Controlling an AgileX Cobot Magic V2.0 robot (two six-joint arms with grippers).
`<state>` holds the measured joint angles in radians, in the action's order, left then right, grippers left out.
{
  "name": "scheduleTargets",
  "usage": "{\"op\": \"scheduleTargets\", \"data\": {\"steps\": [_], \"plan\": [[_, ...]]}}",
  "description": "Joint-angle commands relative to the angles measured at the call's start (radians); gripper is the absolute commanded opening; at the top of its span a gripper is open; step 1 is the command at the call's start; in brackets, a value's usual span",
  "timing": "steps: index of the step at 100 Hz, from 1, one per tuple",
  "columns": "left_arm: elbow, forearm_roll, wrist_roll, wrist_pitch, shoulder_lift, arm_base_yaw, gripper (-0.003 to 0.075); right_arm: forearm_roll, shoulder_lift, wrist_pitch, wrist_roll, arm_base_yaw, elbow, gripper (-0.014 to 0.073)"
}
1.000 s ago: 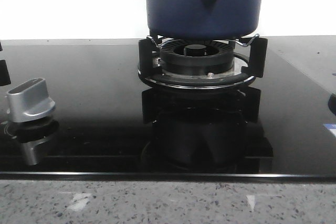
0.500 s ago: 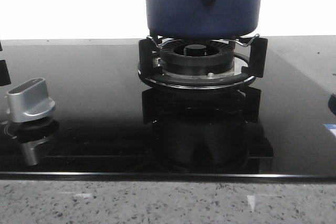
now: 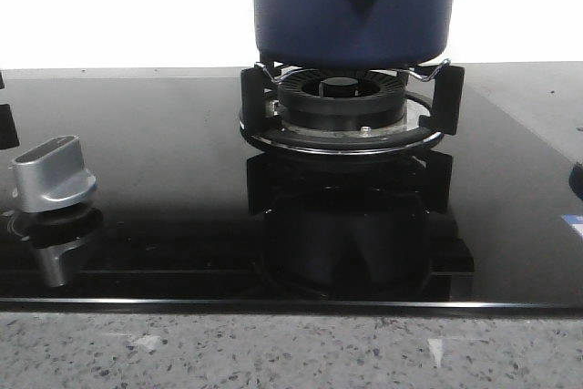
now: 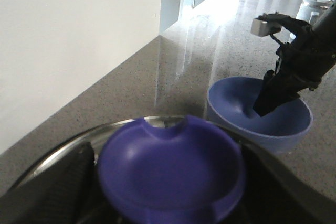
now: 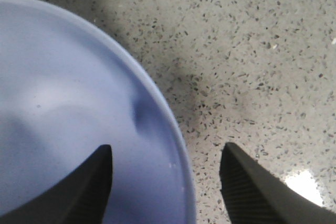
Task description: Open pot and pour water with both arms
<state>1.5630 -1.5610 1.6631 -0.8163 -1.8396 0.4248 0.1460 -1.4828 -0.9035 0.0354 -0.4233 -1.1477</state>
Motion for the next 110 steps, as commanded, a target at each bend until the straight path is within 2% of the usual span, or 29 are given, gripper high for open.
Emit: {"op": "scheduleTargets", "data": {"steps": [1,17,34,43,53,58,65,71,83,85,101,110], "plan": [[0.062,-0.075,0.002,-0.028,0.067,0.001,0.0594,0.005,0.037,0.029,0.006,-0.005,-0.027,0.0404],[0.115,-0.075,-0.002,-0.062,0.099,-0.034,0.0591,0.005,0.063,0.0,0.014,-0.005,-0.063,0.0404],[0.141,-0.071,-0.069,-0.102,0.168,-0.135,0.0586,0.04,0.118,-0.034,0.018,-0.005,-0.121,0.0404],[0.141,-0.069,-0.092,-0.138,0.21,-0.209,0.0585,0.092,0.158,-0.038,0.04,-0.005,-0.139,0.0403],[0.141,-0.065,-0.18,-0.166,0.253,-0.295,0.0568,0.215,0.203,-0.032,0.094,-0.005,-0.146,0.039],[0.141,-0.058,-0.235,-0.174,0.273,-0.338,0.0522,0.283,0.221,-0.032,0.131,-0.005,-0.146,0.036],[0.141,-0.05,-0.302,-0.203,0.301,-0.398,0.0412,0.396,0.24,-0.03,0.184,-0.005,-0.146,0.0286],[0.141,-0.045,-0.335,-0.241,0.324,-0.443,0.0281,0.497,0.254,-0.03,0.258,-0.005,-0.146,0.0198],[0.141,-0.012,-0.372,-0.319,0.367,-0.519,-0.0015,0.711,0.27,-0.028,0.419,-0.001,-0.146,-0.005],[0.141,-0.004,-0.378,-0.325,0.374,-0.526,-0.0018,0.745,0.272,-0.026,0.443,0.002,-0.146,-0.0074],[0.132,0.139,-0.536,-0.295,0.444,-0.574,-0.002,0.95,0.302,0.066,0.596,0.056,-0.14,-0.0054],[0.072,0.229,-0.55,-0.169,0.525,-0.574,-0.002,1.044,0.333,0.151,0.699,0.105,-0.116,-0.0054]]}}
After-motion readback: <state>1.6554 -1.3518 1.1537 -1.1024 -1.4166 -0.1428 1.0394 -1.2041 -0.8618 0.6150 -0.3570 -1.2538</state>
